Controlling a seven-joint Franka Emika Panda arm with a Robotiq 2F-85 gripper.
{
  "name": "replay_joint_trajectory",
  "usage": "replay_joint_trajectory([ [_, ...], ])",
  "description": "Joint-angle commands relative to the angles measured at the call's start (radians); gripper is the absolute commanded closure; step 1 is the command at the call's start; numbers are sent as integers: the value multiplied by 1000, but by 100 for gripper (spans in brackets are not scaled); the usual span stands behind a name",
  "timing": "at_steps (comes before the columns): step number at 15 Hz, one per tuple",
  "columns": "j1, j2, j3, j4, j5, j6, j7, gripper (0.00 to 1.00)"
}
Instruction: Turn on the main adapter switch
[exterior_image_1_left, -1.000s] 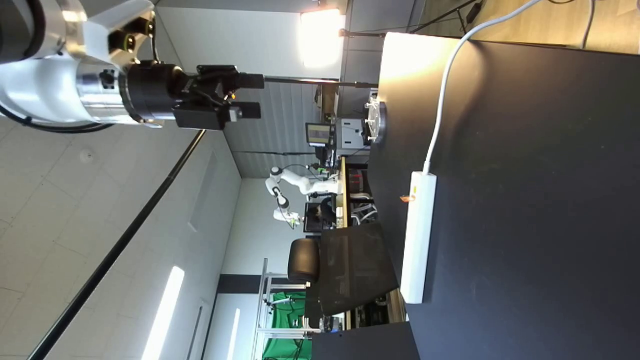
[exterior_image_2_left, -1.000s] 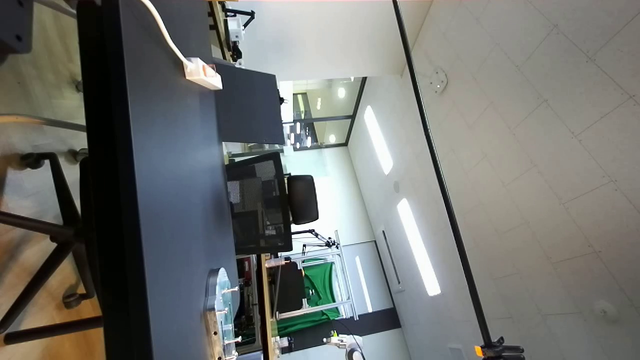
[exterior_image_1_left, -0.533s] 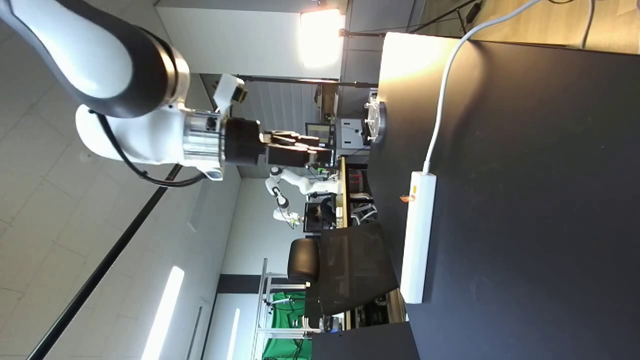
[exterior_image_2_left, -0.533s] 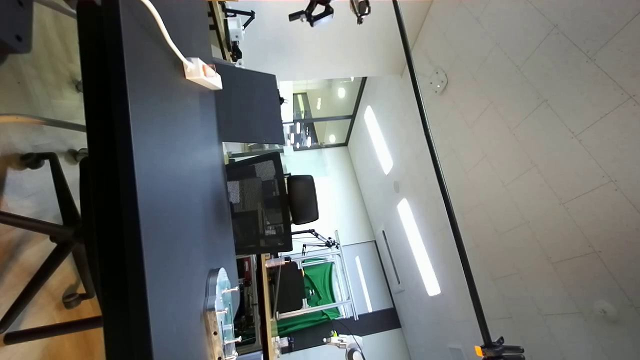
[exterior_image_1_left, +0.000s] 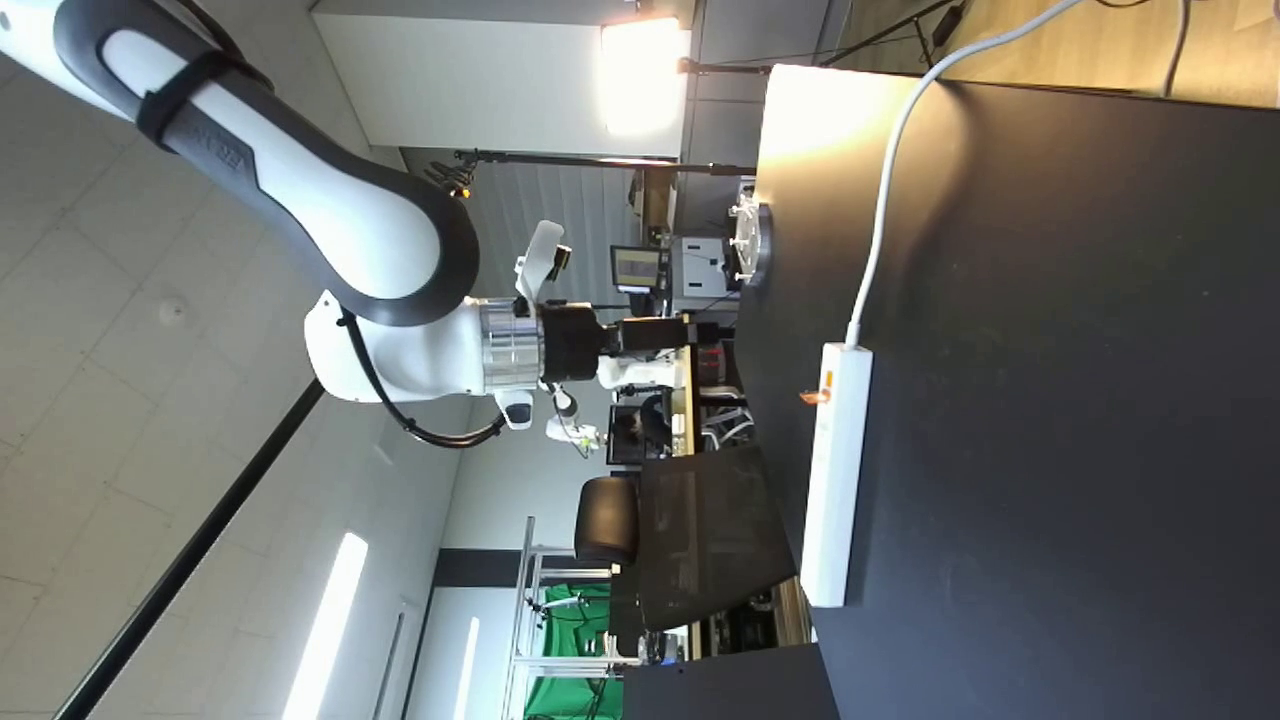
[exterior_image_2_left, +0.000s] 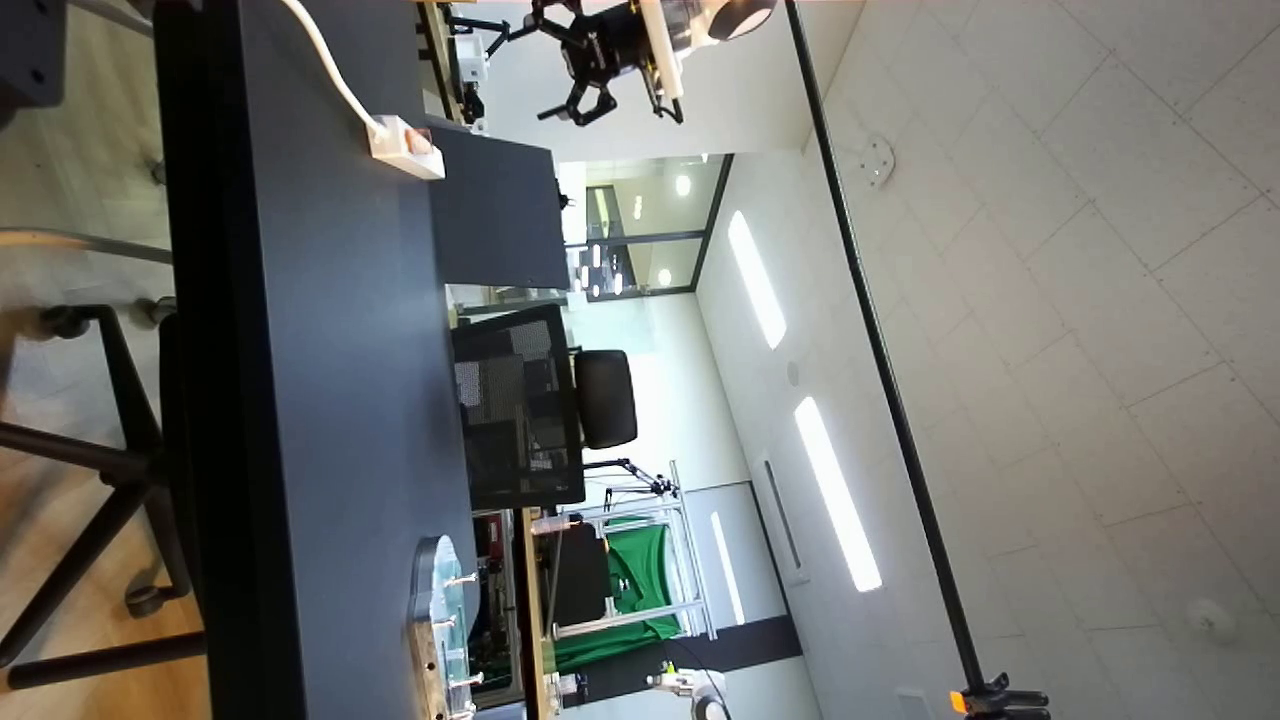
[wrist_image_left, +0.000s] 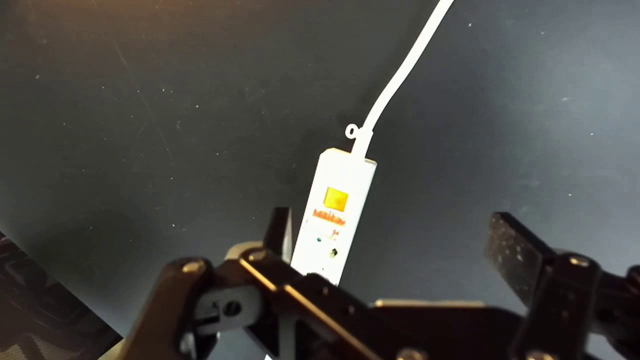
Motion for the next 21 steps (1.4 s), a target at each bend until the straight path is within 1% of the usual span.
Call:
replay_joint_trajectory([
  [1,19,6,-20,10,4,-5,-14,0],
  [13,24,8,-19,16,-6,-14,-17,0],
  [14,23,22,-22,25,-10,-3,-9,0],
  [15,25,44,-30,37,-26,6,34,0],
  [17,30,80,-46,52,-45,31,78,0],
  [19,36,120,-64,75,-65,57,111,27],
  [21,41,158,-82,103,-72,73,132,40],
])
